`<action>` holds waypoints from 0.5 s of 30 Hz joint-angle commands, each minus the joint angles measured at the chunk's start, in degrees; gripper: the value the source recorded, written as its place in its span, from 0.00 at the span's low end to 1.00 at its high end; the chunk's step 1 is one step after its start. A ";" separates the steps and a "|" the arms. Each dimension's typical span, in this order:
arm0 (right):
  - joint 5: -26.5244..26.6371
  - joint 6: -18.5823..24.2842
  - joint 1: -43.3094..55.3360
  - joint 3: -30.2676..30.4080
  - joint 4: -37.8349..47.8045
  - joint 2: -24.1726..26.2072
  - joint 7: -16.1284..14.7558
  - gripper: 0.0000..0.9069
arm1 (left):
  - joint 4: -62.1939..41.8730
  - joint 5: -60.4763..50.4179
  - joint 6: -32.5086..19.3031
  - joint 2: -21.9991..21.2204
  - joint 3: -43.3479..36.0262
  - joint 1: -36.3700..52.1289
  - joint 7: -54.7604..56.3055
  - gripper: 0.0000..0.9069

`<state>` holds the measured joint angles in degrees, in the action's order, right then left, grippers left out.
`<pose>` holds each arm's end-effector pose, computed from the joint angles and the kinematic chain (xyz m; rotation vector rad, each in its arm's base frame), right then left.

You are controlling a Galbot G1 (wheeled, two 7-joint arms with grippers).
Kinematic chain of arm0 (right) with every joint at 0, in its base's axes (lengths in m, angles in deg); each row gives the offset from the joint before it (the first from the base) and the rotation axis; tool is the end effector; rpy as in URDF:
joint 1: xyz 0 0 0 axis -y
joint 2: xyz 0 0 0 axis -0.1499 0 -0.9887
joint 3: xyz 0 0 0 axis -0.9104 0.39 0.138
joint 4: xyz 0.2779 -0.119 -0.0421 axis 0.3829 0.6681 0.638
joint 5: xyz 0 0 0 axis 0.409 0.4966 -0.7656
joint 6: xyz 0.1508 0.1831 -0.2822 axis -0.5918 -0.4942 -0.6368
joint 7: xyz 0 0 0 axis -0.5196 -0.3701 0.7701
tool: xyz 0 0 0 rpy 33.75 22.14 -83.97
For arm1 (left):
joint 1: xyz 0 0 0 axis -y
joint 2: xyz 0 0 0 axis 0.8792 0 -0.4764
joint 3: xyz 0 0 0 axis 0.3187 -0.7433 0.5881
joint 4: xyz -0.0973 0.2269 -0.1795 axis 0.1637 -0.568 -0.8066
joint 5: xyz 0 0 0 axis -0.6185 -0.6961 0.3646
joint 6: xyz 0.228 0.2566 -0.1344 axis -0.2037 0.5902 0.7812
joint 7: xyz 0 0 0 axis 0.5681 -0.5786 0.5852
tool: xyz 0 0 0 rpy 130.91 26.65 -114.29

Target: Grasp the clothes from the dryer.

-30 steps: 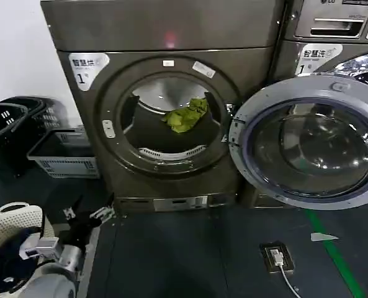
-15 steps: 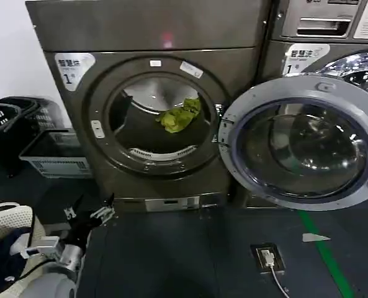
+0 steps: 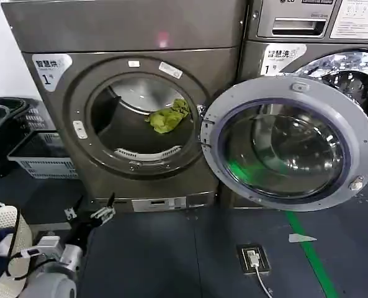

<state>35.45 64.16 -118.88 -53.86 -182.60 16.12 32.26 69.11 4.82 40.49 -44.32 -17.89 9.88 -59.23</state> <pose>0.0101 -0.3844 0.0862 1.0214 2.4408 -0.4193 0.2461 0.0767 -0.1668 -0.0126 -3.0400 0.0146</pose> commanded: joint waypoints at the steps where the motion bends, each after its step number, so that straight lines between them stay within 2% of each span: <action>1: -0.03 0.30 -0.13 -0.20 -0.10 -0.06 -0.31 1.00 | -0.52 0.52 0.03 1.21 0.17 1.24 -0.08 1.00; 9: -0.02 1.22 -0.52 -0.48 -0.06 -0.28 -0.29 1.00 | -0.92 -0.60 -0.98 0.66 -0.91 1.02 -1.26 1.00; 11: 0.09 3.11 -0.75 -0.33 -0.04 -0.49 0.11 1.00 | -0.87 -0.51 -0.96 0.79 -0.90 1.12 -1.26 1.00; 15: 0.03 2.83 -0.96 -0.45 -0.34 -0.60 -0.03 1.00 | -0.94 -0.45 -1.01 0.75 -0.89 1.24 -1.25 1.00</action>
<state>35.48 65.95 -119.83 -54.26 -182.94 15.60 32.09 68.28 4.44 39.67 -43.59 -18.64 10.94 -60.29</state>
